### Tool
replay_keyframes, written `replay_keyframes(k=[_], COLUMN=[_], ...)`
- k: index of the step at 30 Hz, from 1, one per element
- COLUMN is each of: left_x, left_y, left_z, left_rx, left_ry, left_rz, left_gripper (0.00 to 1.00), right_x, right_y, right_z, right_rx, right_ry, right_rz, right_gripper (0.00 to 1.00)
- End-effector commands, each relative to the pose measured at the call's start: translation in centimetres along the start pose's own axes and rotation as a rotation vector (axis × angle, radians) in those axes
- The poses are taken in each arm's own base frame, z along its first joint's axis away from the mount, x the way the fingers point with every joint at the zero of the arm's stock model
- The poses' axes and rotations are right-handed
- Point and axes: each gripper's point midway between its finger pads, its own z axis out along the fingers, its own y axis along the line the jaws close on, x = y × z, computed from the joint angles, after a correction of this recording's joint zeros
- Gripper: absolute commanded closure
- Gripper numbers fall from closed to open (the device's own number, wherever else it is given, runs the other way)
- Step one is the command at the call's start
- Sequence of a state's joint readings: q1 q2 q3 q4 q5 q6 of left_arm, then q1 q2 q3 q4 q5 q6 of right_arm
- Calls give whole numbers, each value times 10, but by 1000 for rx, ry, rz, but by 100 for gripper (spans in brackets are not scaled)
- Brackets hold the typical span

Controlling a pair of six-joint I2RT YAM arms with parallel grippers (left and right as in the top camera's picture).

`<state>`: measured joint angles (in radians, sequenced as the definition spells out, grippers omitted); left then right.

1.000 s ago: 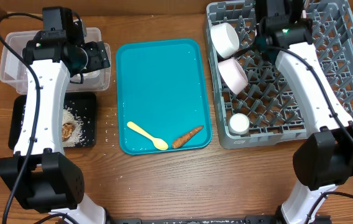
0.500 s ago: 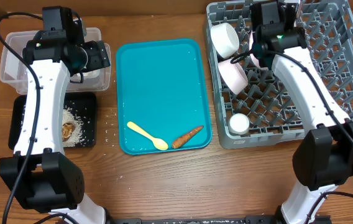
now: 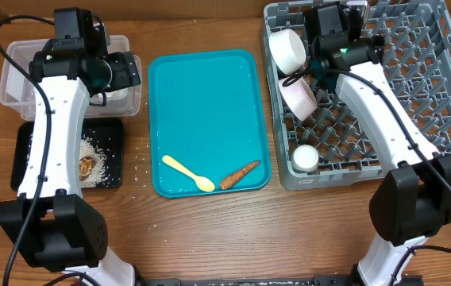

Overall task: Sort waste into correct bins and load items into the dishwasher
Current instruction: 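Lift the plate and stand it upright in the dish rack, then grasp the carrot on the teal tray with the left gripper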

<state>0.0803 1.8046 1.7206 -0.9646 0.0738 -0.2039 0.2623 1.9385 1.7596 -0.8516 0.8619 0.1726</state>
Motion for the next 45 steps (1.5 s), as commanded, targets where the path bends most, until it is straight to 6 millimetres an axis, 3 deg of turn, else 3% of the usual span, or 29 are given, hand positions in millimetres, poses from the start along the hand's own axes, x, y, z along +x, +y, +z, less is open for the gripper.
replay_keyframes(k=[1,3,4,6,8,11,17,22,29,33,45], left_x=[3,4,5,10,16,39,105,163,235,257,279], left_y=[1,1,1,-5,-20,-59,-116,-159,-171,-172,-181], left_z=[4,4,4,4,2,-7,-18,-7,23,36,64], left_rx=[-6,-5,-5,29,118,335,466,441,284,250,333], left_ry=[11,15,21,42,67,122,265,343,411,417,366], left_rz=[-4,0,0,37,111,329,692,933,1182,1199,1113], left_gripper=[14,13,13,11,9,9,9,7,11,11,20], right_x=[-44,-50,-50,-44,-37,-26,-13,-9,-3,-1,1], right_y=[-26,-25,-16,-7,1,6,-2,-13,-22,-22,-20], right_z=[-52,-71,-93,-115,-132,-144,-135,-124,-116,-117,-118], right_rx=[-112,-208,-347,-490,-601,-678,-652,-624,-599,-598,-614], right_ry=[-103,-109,-100,-75,-46,-2,55,86,119,126,138], right_rz=[155,168,165,150,134,110,94,119,137,133,129], right_gripper=[12,11,11,10,9,9,9,9,9,9,9])
